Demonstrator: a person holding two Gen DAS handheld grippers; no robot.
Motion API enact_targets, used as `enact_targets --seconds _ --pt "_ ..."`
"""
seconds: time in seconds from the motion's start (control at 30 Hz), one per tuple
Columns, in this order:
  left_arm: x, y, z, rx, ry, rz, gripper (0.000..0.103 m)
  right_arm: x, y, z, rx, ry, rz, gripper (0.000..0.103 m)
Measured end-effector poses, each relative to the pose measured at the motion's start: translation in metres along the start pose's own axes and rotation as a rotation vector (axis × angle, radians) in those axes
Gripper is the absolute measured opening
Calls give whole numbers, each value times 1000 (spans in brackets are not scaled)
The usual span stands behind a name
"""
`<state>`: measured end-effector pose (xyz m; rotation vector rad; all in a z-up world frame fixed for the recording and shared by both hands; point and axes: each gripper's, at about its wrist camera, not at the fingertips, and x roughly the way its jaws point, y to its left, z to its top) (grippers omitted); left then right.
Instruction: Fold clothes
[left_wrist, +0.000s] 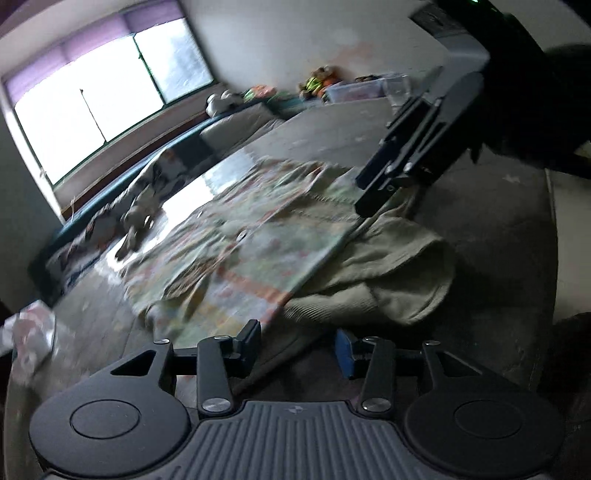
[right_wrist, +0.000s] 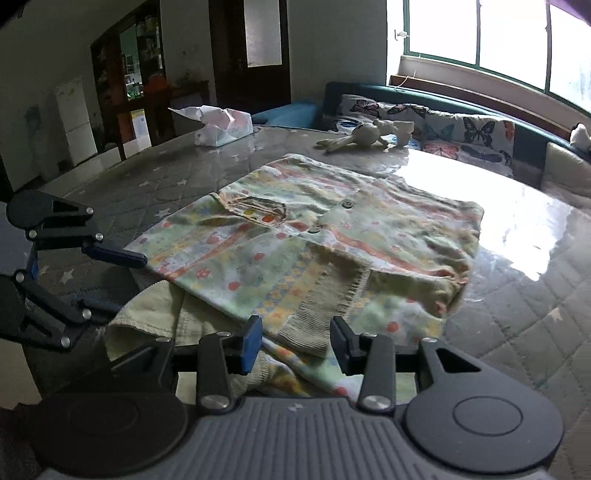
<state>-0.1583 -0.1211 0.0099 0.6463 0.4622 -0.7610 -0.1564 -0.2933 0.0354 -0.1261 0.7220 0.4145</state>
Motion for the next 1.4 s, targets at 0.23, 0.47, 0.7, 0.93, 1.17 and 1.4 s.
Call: enact_targets --seconds 0.23,0.47,0.7,0.93,1.17,1.4 --pt "6 -1 11 12 -104 -32 36 -16 -4 -9 -51 33 -39 43" --pt "12 31 25 -165 -119 -58 10 -30 5 -18 -147 63 -28 52" --pt "28 65 43 -334 -105 -86 9 -22 26 -16 -262 14 -8 55" --pt "29 72 39 -386 -77 -103 13 8 26 1 -215 -14 20 33" --pt "4 61 17 -344 -77 -61 42 14 7 17 -57 0 76 16" --pt "-2 44 0 -214 -42 22 49 13 0 35 -1 -34 79 15"
